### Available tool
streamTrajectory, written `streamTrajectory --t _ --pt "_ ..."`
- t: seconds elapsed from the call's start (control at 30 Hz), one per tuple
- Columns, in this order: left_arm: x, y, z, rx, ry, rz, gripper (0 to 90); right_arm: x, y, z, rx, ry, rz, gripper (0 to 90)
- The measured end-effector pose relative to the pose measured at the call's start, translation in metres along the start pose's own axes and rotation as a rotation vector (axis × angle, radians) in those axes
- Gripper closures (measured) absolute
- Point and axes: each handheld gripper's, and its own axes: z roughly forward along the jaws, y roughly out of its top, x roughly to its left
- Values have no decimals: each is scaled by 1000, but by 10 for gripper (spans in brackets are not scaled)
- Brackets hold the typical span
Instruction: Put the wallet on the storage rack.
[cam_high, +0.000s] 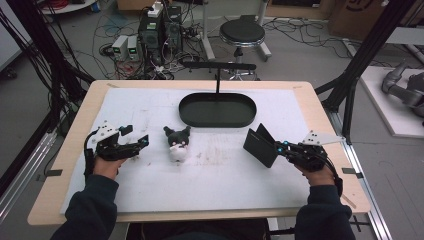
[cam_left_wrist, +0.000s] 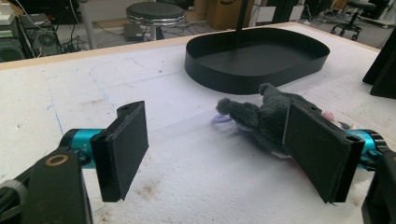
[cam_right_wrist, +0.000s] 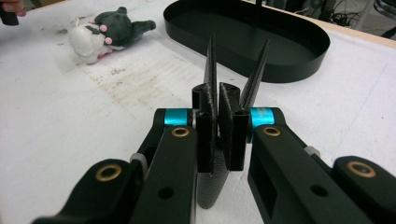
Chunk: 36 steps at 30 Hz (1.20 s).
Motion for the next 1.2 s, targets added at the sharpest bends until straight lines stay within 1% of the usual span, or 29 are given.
streamTrajectory --t 0.13,0.27,0.3,0.43,0.53,0.63,0.7,0.73,0.77,0.8,0.87,0.9,0.93,0.97,1.0,1.07,1.2 --pt "0 0 0 3 0 1 222 1 0 1 4 3 -15 832" --pt "0 0 0 3 0 1 222 3 1 3 6 -2 -31 765" --pt "0 0 0 4 0 2 222 3 1 3 5 -3 -32 743" --pt "0 0 0 4 -1 0 222 3 1 4 6 -7 -22 703" --pt "0 0 0 5 -2 0 222 3 1 4 3 -9 -24 685" --pt "0 0 0 6 -2 0 222 4 1 5 3 0 -42 685" --pt "0 0 1 6 -3 -3 223 7 2 6 8 -3 -55 685" --pt "0 0 1 7 -3 -3 222 9 2 8 11 -12 -70 679" --pt "0 0 1 10 -2 -1 222 13 4 13 31 -43 -98 654" --pt "0 0 1 10 -3 -2 222 13 4 13 31 -43 -98 654" --pt "-1 -1 2 15 -5 2 222 18 7 20 65 -81 -131 683" --pt "-1 0 2 16 -6 3 222 20 8 24 79 -100 -139 738" --pt "-1 0 2 14 -7 5 222 22 10 27 81 -115 -145 804" --pt "-1 0 1 15 -6 3 222 22 11 28 82 -120 -144 839" --pt "-1 0 1 13 -6 -1 222 22 12 29 81 -125 -142 851" --pt "0 0 1 14 -3 -1 222 20 12 28 79 -124 -129 854" --pt "0 0 1 17 -3 0 222 18 12 25 55 -81 -115 855"
